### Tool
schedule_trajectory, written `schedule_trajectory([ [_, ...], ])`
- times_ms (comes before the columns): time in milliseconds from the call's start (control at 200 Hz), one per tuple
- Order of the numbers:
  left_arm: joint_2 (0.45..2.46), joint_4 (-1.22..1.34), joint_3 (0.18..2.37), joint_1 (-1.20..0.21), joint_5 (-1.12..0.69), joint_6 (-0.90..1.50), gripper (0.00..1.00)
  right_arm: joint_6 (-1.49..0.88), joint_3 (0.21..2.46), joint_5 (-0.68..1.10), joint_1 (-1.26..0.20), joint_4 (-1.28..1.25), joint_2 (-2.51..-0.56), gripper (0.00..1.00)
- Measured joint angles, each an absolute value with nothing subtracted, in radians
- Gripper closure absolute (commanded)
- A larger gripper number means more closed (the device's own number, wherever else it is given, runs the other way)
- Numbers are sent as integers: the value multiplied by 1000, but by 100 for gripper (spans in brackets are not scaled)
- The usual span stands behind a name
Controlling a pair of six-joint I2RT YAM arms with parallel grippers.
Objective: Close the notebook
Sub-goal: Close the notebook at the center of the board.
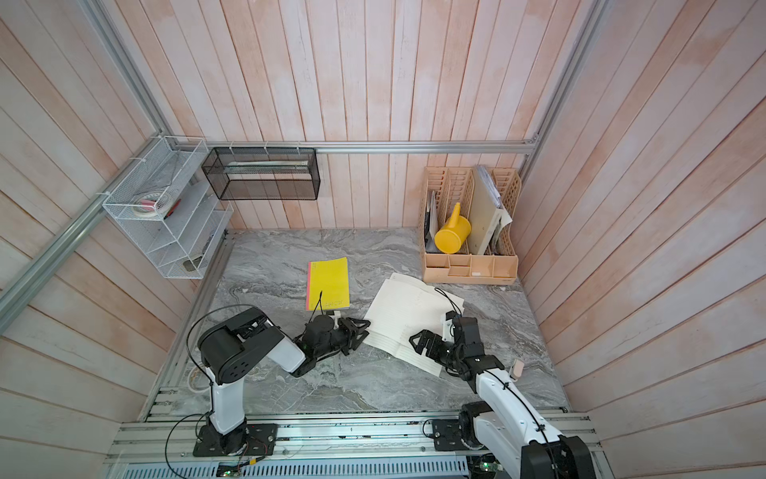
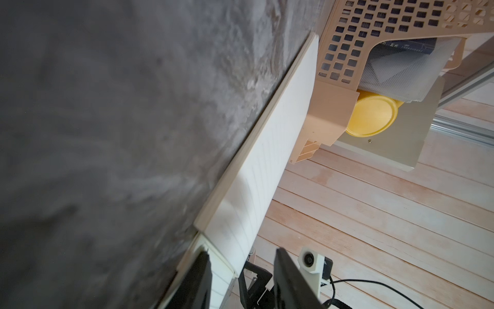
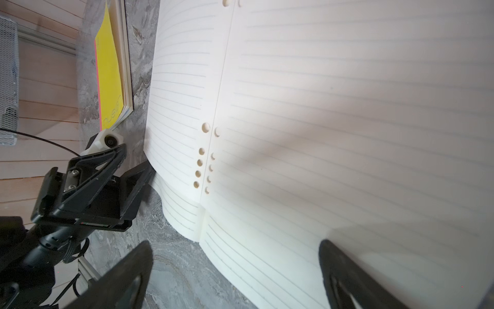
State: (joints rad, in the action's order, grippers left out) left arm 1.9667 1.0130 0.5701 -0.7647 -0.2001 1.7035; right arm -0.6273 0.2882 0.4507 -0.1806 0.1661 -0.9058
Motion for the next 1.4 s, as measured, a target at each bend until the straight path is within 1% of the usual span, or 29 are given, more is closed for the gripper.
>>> schedule_trajectory([
  [375, 1954, 911, 627, -775, -151, 1673, 58, -627, 281, 462, -181, 164, -905, 2],
  [805, 1958, 780, 723, -795, -118, 1570, 58, -628, 273, 472, -181, 158, -897, 2],
  [910, 1974, 805, 725, -799, -108, 1560, 58, -631, 273, 473, -181, 158, -895, 2],
  [945, 1985, 825, 727, -800, -107, 1559, 60, -631, 272, 473, -181, 158, -895, 2],
  [965, 1993, 834, 730, -800, -105, 1555, 64, -631, 272, 474, -181, 158, -895, 2],
  [1005, 2008, 852, 736, -801, -104, 1545, 76, -632, 271, 474, -181, 158, -894, 2],
  [1050, 2031, 865, 743, -804, -100, 1538, 93, -632, 270, 474, -181, 157, -894, 2],
  [1080, 2045, 878, 746, -807, -96, 1530, 100, -632, 269, 474, -181, 157, -892, 2],
  [1400, 2035, 878, 749, -825, -62, 1425, 100, -640, 262, 474, -180, 157, -879, 2],
])
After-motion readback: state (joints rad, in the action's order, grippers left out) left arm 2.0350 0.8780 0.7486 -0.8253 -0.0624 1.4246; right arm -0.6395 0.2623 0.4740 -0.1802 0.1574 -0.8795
